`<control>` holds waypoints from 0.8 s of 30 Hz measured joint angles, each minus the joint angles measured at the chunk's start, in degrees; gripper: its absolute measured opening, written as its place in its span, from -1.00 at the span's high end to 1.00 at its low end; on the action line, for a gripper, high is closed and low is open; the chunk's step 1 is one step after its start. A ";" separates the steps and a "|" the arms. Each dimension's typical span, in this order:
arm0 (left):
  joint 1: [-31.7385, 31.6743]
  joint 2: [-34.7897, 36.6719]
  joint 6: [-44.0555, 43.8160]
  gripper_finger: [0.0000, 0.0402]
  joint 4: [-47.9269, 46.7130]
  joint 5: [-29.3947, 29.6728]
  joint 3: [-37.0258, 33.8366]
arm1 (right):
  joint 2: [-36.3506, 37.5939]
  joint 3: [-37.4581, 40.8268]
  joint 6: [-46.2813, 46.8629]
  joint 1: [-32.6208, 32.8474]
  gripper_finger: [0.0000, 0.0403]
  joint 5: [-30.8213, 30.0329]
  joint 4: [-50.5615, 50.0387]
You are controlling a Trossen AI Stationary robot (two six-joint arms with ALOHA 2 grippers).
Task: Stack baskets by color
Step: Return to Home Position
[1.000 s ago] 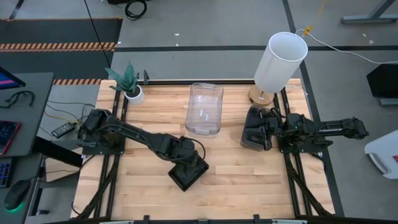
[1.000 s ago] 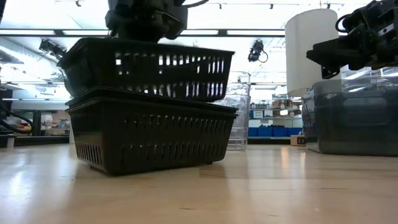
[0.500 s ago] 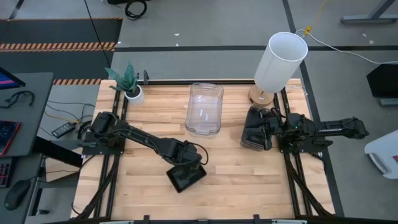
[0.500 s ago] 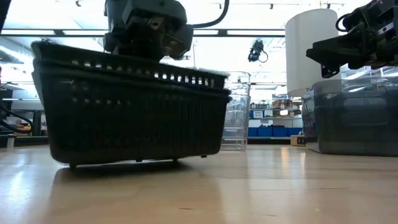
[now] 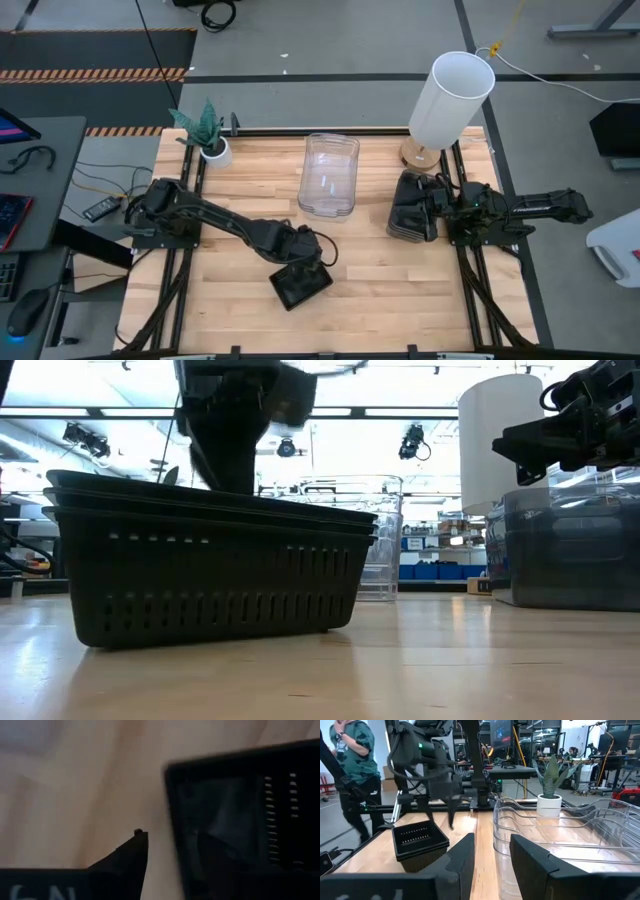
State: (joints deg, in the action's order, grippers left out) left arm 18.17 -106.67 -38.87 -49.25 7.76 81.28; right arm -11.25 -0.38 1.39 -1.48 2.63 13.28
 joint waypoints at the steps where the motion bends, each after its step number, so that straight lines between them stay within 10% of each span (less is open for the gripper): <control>1: 0.55 0.56 1.80 0.12 -0.46 2.73 0.00 | 0.00 0.00 0.00 0.02 0.35 0.00 0.01; 9: 3.09 9.52 11.96 0.44 0.01 22.09 -1.65 | 0.00 0.01 0.00 0.00 0.35 0.00 0.05; 13: 5.01 14.41 20.95 0.64 15.20 32.03 -9.81 | 0.00 0.00 0.00 0.01 0.35 0.00 0.26; 24: 6.49 31.39 42.39 0.95 59.08 25.97 -36.54 | -0.11 0.00 0.00 0.00 0.35 -0.02 1.23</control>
State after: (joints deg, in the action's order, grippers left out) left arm 24.66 -75.27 3.52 9.83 33.73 44.73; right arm -11.35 -0.38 1.39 -1.48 2.61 14.51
